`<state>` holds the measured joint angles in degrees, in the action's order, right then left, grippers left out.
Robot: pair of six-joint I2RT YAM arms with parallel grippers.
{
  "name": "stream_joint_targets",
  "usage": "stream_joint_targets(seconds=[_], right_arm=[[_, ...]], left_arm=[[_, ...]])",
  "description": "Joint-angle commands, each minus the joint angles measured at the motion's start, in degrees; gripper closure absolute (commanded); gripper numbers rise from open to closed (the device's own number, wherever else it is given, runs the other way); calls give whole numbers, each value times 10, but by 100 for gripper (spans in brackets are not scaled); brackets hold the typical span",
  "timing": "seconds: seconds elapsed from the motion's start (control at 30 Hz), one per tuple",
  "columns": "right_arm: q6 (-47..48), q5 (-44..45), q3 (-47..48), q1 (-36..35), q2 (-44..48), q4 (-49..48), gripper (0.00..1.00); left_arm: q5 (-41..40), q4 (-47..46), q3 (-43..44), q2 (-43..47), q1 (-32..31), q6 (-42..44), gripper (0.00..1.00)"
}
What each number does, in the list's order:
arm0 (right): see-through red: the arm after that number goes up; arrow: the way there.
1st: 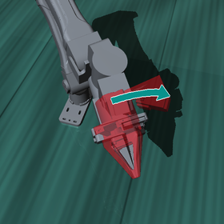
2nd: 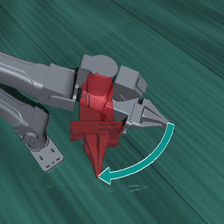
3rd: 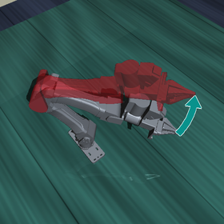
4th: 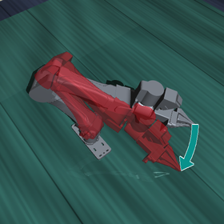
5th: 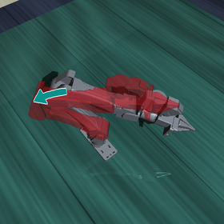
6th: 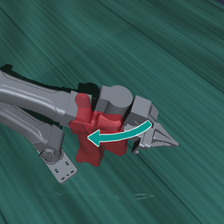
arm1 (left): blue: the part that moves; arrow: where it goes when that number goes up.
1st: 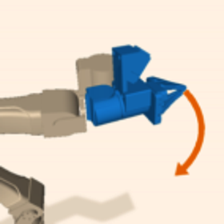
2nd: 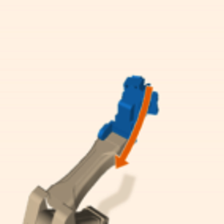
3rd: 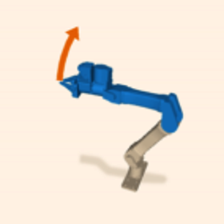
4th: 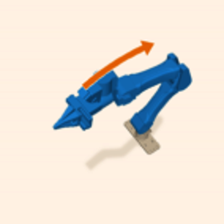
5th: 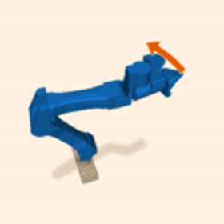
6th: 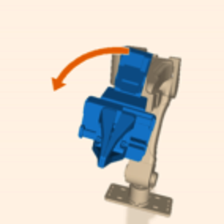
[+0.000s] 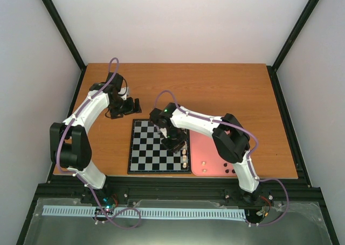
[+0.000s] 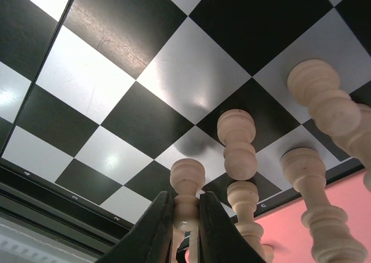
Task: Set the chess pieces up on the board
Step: Place the chess piece on the chessboard, then pick up the chess piece from the storage box.
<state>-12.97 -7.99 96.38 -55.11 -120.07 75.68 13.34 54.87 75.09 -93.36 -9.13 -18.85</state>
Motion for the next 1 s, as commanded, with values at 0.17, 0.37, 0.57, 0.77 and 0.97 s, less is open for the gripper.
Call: stream_joint_targets(seconds=[0.17,0.37,0.57,0.77,0.97], right_arm=[[-5,8,-3,0,-5,3,83],[-1,3,-7,0,-1,2,80],[2,3,10,0,15,4,74],[0,-5,65,-5,43,46,61],[-37,49,78,-8,88,86,56]], left_arm=[[5,-10,0,4,-3,-6,0],[5,-9,1,4,-3,-7,0],[4,-8,2,4,-3,-6,0],[3,-5,7,3,-3,-6,0],[3,-6,5,3,-3,-6,0]])
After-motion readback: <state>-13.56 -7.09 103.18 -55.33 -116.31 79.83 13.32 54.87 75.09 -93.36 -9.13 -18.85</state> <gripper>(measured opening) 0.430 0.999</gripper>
